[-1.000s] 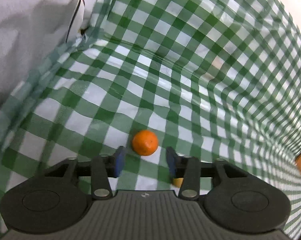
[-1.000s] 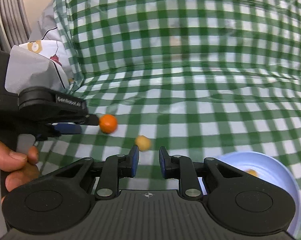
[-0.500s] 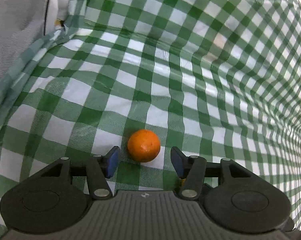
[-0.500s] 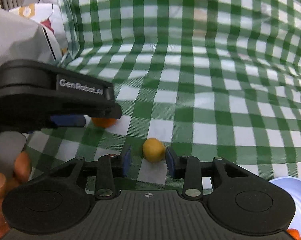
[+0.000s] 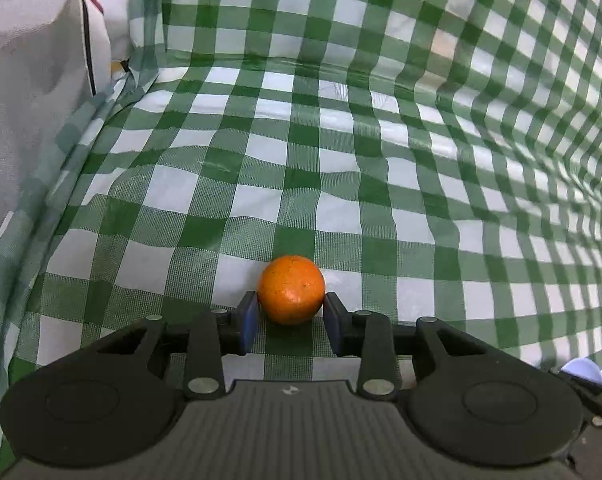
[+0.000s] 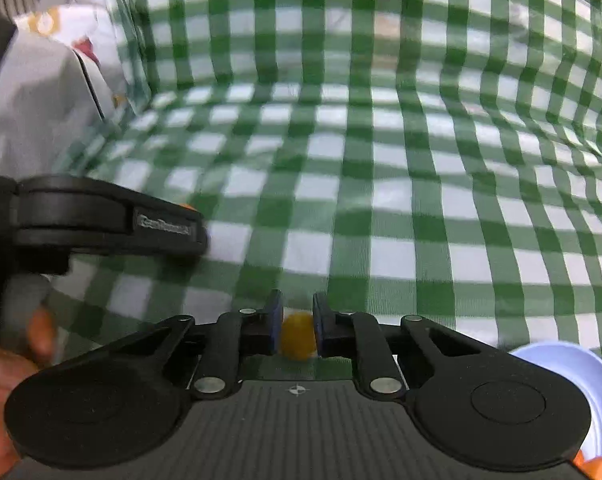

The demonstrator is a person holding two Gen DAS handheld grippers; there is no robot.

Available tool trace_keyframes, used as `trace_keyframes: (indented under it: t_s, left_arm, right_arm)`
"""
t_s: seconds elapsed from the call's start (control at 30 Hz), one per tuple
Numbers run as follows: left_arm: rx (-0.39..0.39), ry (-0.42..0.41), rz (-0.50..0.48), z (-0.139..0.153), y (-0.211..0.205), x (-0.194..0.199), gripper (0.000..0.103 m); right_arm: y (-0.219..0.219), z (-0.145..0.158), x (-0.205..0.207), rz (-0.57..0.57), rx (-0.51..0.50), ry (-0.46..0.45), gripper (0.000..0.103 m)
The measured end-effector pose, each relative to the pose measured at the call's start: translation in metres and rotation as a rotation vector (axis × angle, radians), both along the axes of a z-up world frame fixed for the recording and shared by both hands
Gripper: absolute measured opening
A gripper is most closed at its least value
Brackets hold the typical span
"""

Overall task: Organize fruits
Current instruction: 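Grasp the orange with the left gripper while the right grasps the yellow pear, then carry the orange and yellow pear in both grippers over the plate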

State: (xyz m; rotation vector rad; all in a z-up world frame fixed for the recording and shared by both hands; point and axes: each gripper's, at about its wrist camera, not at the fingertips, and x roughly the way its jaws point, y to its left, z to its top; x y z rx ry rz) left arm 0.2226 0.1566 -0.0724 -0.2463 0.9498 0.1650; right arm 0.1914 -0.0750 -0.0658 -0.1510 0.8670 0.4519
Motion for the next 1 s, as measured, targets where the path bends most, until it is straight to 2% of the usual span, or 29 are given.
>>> trace_keyframes:
  t_s: [0.13,0.63,1.0]
  left_arm:
    - [0.015,-0.007,-0.006,-0.001,-0.002,0.001,0.039]
    - [-0.001,-0.034,0.003,0.003,-0.002,0.001,0.037]
    - [0.008,-0.099,0.001,0.038,-0.008,-0.020,0.037]
  right_arm:
    - [0.002,0.002,0.000,0.005,-0.003,-0.004,0.022]
    - [0.006,0.003,0.003,0.015,0.007,-0.019,0.024]
    - [-0.015,0.038,-0.015,-0.038,0.137,-0.132,0.024]
